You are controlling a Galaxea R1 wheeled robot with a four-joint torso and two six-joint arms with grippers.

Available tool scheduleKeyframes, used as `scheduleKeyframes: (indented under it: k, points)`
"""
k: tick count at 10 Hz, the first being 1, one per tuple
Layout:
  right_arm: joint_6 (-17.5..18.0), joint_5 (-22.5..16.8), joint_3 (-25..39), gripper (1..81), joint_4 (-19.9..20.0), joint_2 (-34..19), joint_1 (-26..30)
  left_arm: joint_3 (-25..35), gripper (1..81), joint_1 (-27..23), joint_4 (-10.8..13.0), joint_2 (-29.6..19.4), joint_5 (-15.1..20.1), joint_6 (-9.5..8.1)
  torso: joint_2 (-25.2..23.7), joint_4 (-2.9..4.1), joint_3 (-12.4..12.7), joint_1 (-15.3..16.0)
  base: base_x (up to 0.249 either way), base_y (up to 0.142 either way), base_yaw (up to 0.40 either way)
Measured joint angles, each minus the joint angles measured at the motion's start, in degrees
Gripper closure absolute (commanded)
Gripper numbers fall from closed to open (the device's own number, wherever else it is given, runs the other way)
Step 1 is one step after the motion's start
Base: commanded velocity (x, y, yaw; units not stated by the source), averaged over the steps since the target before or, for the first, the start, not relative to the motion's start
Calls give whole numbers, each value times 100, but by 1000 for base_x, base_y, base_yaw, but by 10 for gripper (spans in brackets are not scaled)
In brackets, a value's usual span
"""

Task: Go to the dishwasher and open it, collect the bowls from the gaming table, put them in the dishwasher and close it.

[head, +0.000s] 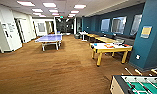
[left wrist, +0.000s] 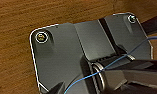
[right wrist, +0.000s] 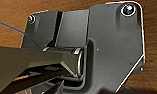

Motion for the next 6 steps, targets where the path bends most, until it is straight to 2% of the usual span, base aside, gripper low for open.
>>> scheduleKeyframes:
  k: [6]
  points:
    - [0, 1, -2, 10, 0, -4, 4, 5, 10, -2, 0, 17, 0, 2, 0, 0, 0, 0, 193, 0, 0]
